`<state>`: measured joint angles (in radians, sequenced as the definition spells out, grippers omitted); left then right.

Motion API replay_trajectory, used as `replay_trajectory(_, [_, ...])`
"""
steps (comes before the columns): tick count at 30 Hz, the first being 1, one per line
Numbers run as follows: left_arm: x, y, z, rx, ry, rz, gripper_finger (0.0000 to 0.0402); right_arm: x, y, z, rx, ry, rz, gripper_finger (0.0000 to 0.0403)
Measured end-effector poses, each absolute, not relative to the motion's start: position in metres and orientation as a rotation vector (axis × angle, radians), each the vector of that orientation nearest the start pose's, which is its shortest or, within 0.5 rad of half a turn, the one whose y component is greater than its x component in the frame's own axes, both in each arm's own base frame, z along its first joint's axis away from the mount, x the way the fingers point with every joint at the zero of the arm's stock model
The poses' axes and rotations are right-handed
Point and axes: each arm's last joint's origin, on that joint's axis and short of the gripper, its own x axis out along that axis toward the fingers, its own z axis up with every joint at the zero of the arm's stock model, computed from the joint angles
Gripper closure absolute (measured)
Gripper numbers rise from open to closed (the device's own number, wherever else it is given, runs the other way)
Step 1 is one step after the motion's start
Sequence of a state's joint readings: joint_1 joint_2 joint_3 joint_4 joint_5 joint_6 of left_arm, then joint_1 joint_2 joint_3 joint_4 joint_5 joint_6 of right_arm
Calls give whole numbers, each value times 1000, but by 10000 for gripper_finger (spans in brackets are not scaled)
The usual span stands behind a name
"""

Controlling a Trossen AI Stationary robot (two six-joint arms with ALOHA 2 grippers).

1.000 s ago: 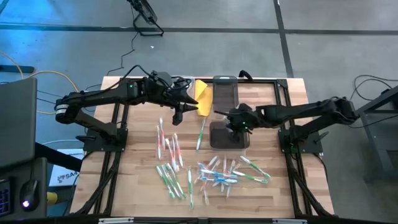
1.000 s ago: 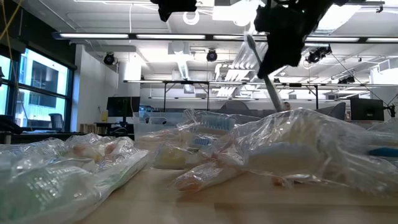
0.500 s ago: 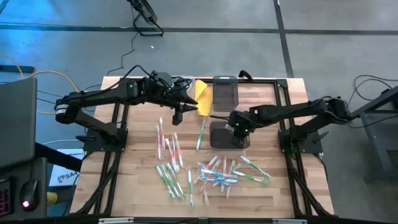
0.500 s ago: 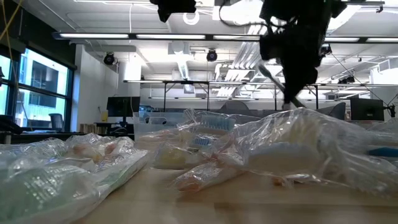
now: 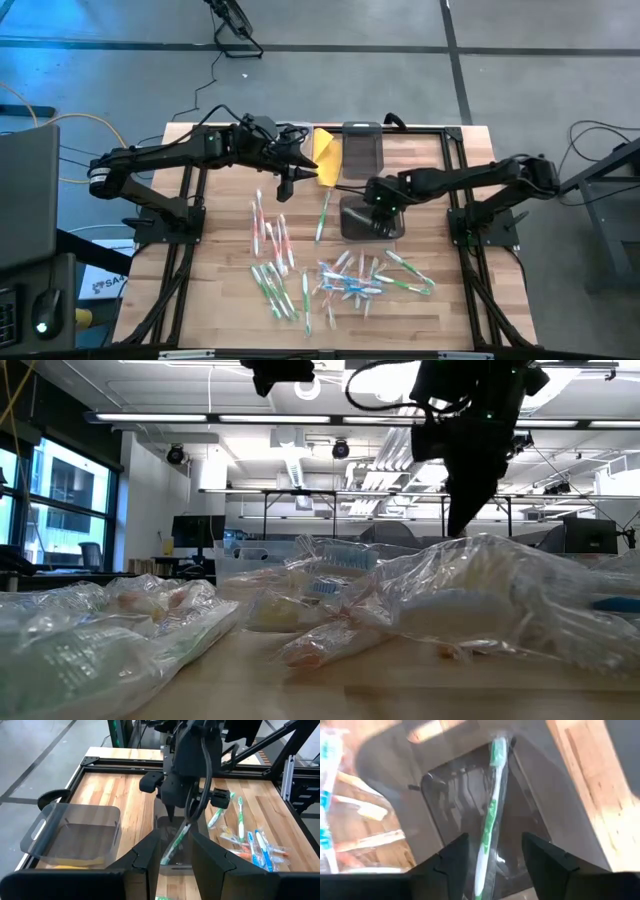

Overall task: Pick & Place Toothbrushes
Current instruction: Put the green toothbrush into the bottom black transparent bin

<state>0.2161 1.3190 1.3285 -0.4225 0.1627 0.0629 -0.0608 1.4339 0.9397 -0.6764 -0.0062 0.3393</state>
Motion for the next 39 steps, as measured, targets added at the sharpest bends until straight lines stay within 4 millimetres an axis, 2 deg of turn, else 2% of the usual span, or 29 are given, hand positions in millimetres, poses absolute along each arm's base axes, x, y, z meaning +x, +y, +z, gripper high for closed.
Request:
replay_trajectory(5, [281, 57, 383, -22, 407, 41, 303, 265, -16, 232, 331, 1080, -237, 234])
replay_trajectory(11, [281, 57, 383, -38, 408, 44, 303, 257, -15, 253, 251, 975, -176, 308])
replay_trajectory(15, [281, 57, 383, -61, 406, 47, 303, 256, -15, 260, 241, 935, -164, 353])
replay_trajectory(21, [282, 57, 383, -59, 399, 48, 303, 256, -19, 262, 220, 914, -180, 395])
replay_trajectory(26, [282, 58, 379, -65, 412, 120, 317, 252, -16, 266, 153, 884, -263, 399])
replay_trajectory(31, [283, 55, 361, -91, 465, 136, 355, 239, -9, 276, 174, 712, -228, 399])
replay_trajectory(39, [290, 39, 339, -135, 449, 172, 400, 192, -5, 286, 162, 428, -148, 399])
